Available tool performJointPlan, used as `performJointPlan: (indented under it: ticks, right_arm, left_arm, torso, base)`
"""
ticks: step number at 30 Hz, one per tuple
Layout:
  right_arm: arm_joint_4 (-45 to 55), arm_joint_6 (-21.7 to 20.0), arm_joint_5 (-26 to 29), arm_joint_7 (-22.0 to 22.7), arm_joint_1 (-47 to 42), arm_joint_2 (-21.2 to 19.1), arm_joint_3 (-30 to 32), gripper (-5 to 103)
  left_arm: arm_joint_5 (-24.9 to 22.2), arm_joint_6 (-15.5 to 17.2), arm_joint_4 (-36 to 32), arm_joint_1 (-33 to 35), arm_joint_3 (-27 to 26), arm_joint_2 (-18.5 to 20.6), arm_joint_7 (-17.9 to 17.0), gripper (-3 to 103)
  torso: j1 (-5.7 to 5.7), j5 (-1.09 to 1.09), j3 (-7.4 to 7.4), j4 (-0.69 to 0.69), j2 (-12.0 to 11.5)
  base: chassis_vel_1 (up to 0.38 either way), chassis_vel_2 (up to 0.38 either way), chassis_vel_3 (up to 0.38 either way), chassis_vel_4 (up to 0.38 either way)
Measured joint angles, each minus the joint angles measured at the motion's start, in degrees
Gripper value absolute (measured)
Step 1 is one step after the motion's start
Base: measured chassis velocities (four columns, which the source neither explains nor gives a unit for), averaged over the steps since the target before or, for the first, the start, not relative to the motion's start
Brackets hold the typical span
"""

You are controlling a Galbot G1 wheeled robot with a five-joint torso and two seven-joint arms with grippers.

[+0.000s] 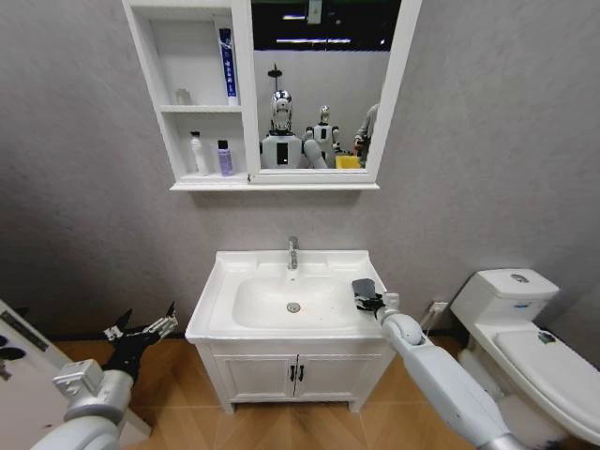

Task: Move facial cleanser and shampoo from washbasin to cabinet, then wipe washbasin with towel.

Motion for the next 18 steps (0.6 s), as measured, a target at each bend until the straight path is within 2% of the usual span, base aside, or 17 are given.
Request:
performJointPlan:
  ticks: [1,4,5,6,8,10,13,14,15,16,18]
  right_arm:
    - [0.1,0.0,0.2,0.1,0.0,-0.1,-0.1,69]
    - [0.3,-0.1,0.3,0.2,0.0,-0.2,-0.1,65]
    - [0.7,-0.2,0.7,0.5,0.0,-0.4,-0.1,59]
    - [1.3,-0.3,1.1,0.9,0.0,-0.5,-0.1,48]
    - [1.8,-0.3,1.5,1.2,-0.1,-0.6,0.0,48]
    - [3.1,-0.8,2.6,1.9,-0.4,-0.7,0.2,37]
    - [3.7,-0.9,2.9,2.1,-0.5,-0.8,0.4,32]
    - [5.0,-1.5,4.3,3.0,-0.4,-0.6,0.9,21]
    - [7.3,-2.6,6.5,4.5,0.2,-0.2,1.0,16]
    - [7.3,-2.6,6.5,4.5,0.2,-0.2,1.0,16]
    - [11.1,-3.9,9.6,6.7,2.7,0.0,-1.1,6]
  left_arm:
    - [0.0,0.0,0.0,0.0,0.0,0.0,0.0,100]
    - [0.0,0.0,0.0,0.0,0.0,0.0,0.0,100]
    - [0.0,0.0,0.0,0.0,0.0,0.0,0.0,100]
    - [0.0,0.0,0.0,0.0,0.0,0.0,0.0,100]
    - [0.0,0.0,0.0,0.0,0.0,0.0,0.0,100]
    - [0.0,0.0,0.0,0.0,0.0,0.0,0.0,100]
    - [0.0,0.0,0.0,0.0,0.0,0.0,0.0,100]
    - [0.0,0.0,0.0,0.0,0.0,0.0,0.0,100]
    - [0.0,0.0,0.0,0.0,0.0,0.0,0.0,100]
    - [0.0,0.0,0.0,0.0,0.0,0.0,0.0,100]
    - [0.0,0.0,0.0,0.0,0.0,0.0,0.0,100]
  torso:
    - [0.0,-0.01,0.0,0.0,0.0]
    - [0.0,0.0,0.0,0.0,0.0]
    - [0.0,0.0,0.0,0.0,0.0]
    - [0.0,0.0,0.0,0.0,0.0]
    - [0.0,0.0,0.0,0.0,0.0]
    - [0.0,0.0,0.0,0.0,0.0]
    - [0.0,0.0,0.0,0.0,0.0]
    - [0.0,0.0,0.0,-0.03,0.0]
    - [0.0,0.02,0.0,-0.04,0.0]
    - [0.0,0.02,0.0,-0.04,0.0]
    - [-0.01,-0.02,-0.01,0.02,0.0]
  base:
    - [0.0,0.0,0.0,0.0]
    - [0.0,0.0,0.0,0.0]
    - [0.0,0.0,0.0,0.0]
    - [0.0,0.0,0.0,0.0]
    - [0.0,0.0,0.0,0.0]
    - [0.0,0.0,0.0,0.0]
    - [0.0,0.0,0.0,0.0]
    - [0.0,0.0,0.0,0.0]
    - [0.0,0.0,0.0,0.0]
    - [0.0,0.0,0.0,0.0]
    - [0.0,0.0,0.0,0.0]
